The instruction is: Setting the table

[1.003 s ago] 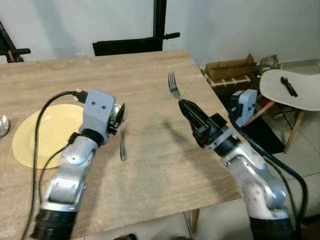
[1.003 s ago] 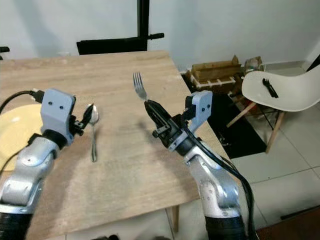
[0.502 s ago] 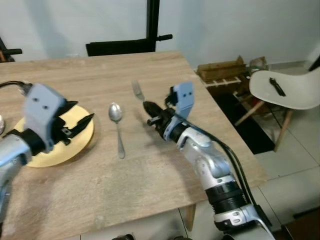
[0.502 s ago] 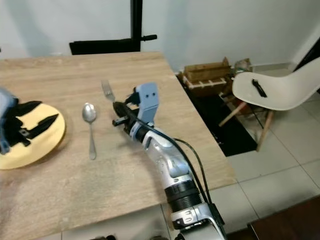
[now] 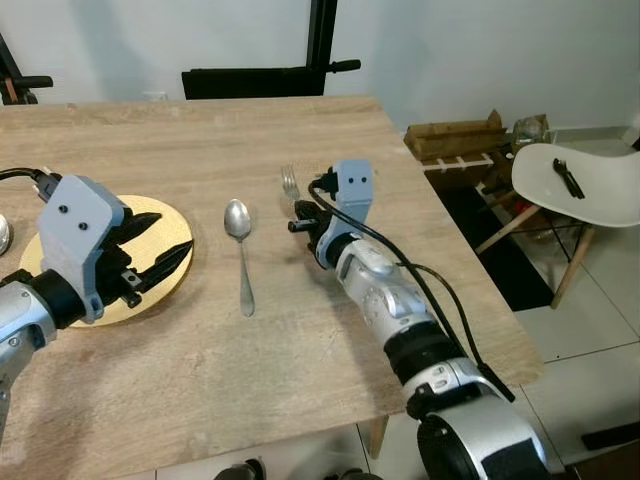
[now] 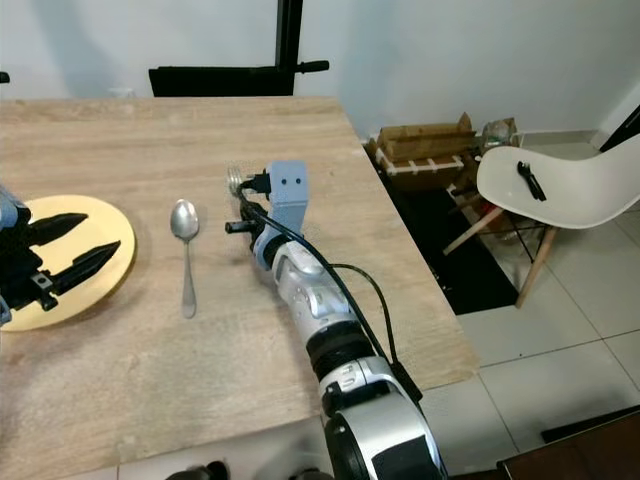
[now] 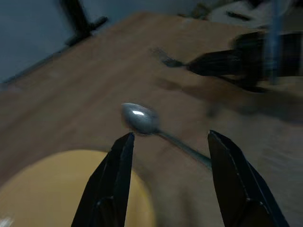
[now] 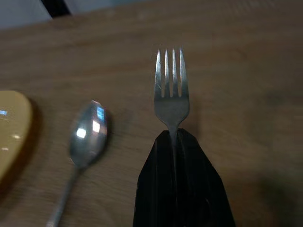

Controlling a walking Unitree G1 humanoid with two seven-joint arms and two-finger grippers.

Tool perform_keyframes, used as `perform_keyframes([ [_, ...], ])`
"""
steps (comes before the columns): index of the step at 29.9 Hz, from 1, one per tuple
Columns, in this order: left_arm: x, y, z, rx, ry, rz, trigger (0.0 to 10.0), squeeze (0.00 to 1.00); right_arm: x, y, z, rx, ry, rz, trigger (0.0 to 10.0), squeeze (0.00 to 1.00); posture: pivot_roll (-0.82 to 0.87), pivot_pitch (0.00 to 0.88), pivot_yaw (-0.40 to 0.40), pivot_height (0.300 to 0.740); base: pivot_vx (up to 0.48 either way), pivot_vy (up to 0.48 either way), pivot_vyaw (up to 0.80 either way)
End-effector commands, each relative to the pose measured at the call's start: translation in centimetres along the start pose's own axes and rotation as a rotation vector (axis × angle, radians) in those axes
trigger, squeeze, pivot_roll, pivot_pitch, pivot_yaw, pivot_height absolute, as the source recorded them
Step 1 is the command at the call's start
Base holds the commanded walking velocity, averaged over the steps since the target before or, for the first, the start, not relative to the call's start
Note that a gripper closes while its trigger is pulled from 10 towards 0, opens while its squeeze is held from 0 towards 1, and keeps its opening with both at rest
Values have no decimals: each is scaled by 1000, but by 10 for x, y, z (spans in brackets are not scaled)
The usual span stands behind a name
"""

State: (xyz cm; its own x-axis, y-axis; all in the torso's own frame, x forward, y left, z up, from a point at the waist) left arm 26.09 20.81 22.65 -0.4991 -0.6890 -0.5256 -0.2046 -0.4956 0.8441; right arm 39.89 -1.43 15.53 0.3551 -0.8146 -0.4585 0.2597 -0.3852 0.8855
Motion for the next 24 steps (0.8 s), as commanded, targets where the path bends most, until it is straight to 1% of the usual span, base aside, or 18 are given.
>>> perform_keyframes([
  [1, 10, 0, 1, -1, -60, 23, 10000, 0, -15, -5, -4, -4, 17, -21, 10000, 0, 97, 75, -33, 740, 0, 0, 0],
  [2, 16, -2, 3, -11, -96, 36, 10000, 0, -14, -8, -4, -12, 11, -22, 10000, 0, 94, 77, -31, 740, 0, 0, 0],
  [4, 22, -8, 4, -34, -126, 48, 10000, 0, -13, -15, -3, -27, 6, -24, 10000, 0, 93, 78, -30, 740, 0, 0, 0],
  [8, 25, -12, 2, -45, -128, 54, 10000, 0, -11, -23, -1, -35, -3, -45, 10000, 20, 88, 79, -29, 740, 0, 0, 0],
  [9, 27, -12, 1, -45, -128, 61, 10000, 0, -13, -25, -2, -22, 8, -76, 10000, 16, 88, 74, -28, 740, 0, 0, 0],
  [10, 28, -12, 0, -45, -129, 62, 10000, 0, -14, -26, -2, -17, 14, -88, 10000, 16, 88, 74, -28, 740, 0, 0, 0],
  [12, 29, -12, 0, -45, -129, 64, 10000, 0, -14, -26, -2, -14, 15, -81, 10000, 31, 90, 71, -27, 740, 0, 0, 0],
  [14, 30, -12, 0, -45, -131, 70, 10000, 0, -15, -27, -3, -14, 15, -78, 10000, 169, 94, 69, -30, 740, 0, 0, 0],
  [15, 30, -12, 0, -45, -131, 70, 10000, 0, -15, -27, -3, -14, 15, -78, 10000, 169, 94, 69, -30, 740, 0, 0, 0],
  [16, 30, -12, 0, -46, -129, 71, 10000, 0, -15, -27, -4, -14, 15, -73, 10000, 604, 95, 68, -32, 740, 0, 0, 0],
  [17, 30, -12, 1, -47, -128, 73, 10000, 0, -15, -27, -4, -15, 14, -68, 10000, 867, 95, 68, -32, 740, 0, 0, 0],
  [18, 30, -12, 1, -47, -128, 73, 10000, 0, -15, -27, -4, -15, 14, -68, 10000, 867, 95, 68, -32, 740, 0, 0, 0],
  [19, 31, -12, 2, -47, -127, 74, 10000, 0, -15, -27, -4, -15, 14, -63, 10000, 1000, 95, 68, -32, 740, 0, 0, 0],
  [24, 33, -14, 2, -48, -125, 80, 10000, 0, -15, -24, -5, 1, 25, -71, 10000, 1000, 95, 64, -34, 740, 0, 0, 0],
])
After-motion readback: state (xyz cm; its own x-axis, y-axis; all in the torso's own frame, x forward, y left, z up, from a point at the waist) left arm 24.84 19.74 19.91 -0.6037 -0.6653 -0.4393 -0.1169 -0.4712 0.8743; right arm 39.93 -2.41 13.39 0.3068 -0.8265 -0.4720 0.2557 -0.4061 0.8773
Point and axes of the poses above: a point about 5 cm out from each wrist's last joint towards the gripper, its own z axis pointing back from the gripper into the wrist, its own y axis along the axis of the wrist's last joint, x = y × z, the point moved 3 cm from there along -z, pointing out of the wrist towards the gripper, and after that the axes turned 13 degrees about -z, right-handed, at the moved point
